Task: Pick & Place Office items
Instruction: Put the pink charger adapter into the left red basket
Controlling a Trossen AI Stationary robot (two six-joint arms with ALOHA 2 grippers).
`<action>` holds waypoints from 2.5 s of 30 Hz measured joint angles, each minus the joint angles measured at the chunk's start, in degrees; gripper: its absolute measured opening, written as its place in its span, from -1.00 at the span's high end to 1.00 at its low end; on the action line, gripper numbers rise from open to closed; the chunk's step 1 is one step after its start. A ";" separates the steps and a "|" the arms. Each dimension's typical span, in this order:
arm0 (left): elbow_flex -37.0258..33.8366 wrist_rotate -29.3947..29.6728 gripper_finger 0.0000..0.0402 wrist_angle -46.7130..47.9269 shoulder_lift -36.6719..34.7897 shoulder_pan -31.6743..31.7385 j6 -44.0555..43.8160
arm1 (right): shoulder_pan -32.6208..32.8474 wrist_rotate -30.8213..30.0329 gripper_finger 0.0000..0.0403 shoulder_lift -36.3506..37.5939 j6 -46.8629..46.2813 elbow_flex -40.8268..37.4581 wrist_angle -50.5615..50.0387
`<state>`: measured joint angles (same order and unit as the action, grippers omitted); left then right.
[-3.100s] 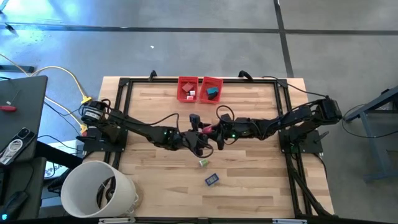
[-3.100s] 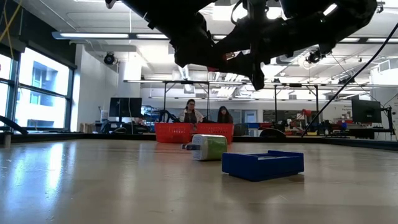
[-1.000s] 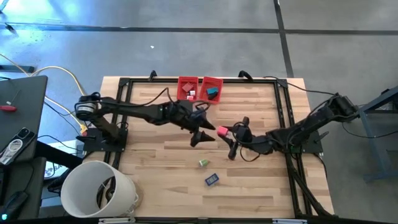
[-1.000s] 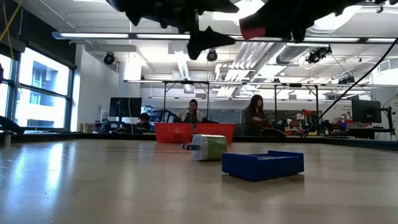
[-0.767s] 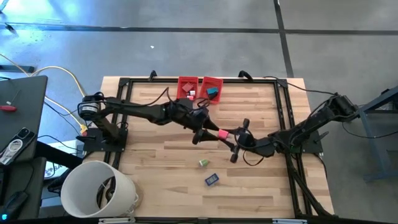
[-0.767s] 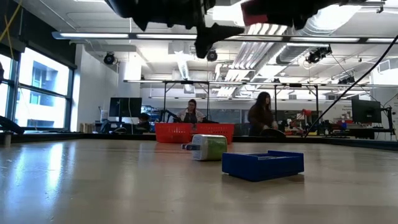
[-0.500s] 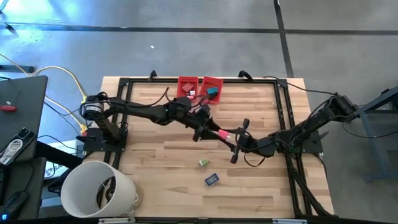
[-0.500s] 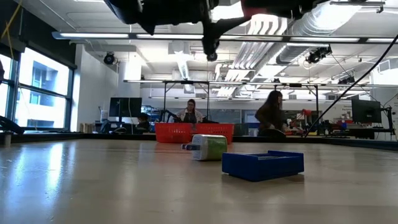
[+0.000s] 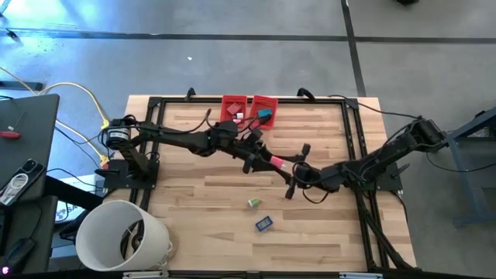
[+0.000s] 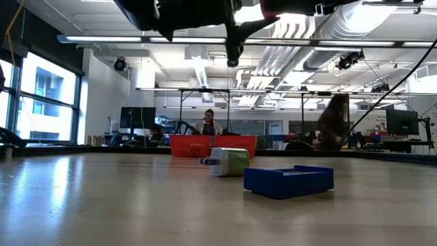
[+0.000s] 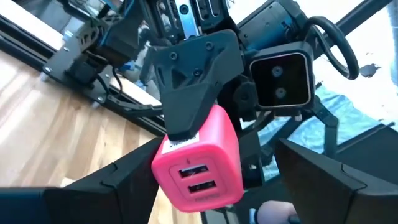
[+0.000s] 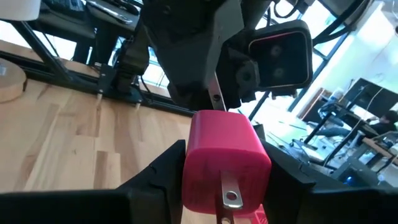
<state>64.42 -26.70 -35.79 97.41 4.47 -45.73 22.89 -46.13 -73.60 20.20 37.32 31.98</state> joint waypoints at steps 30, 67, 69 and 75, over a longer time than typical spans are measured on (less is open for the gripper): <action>0.06 0.85 0.25 0.82 -0.09 0.52 3.66 | -0.02 1.62 -0.41 -0.94 5.09 0.00 -1.62; 0.04 63.41 0.25 51.25 -9.98 5.06 39.43 | -3.57 11.94 -0.59 -0.09 -36.91 -0.02 -25.09; 0.04 63.75 0.25 52.17 -9.92 6.29 39.39 | -3.85 12.00 -0.60 -0.09 -37.10 -0.02 -25.45; 0.04 63.92 0.25 53.90 -9.92 9.66 39.73 | -3.84 12.21 -0.60 -0.09 -37.10 -0.02 -25.72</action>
<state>64.47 37.22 18.11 87.48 14.13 -6.00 19.05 -33.91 -73.69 -16.91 37.30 6.26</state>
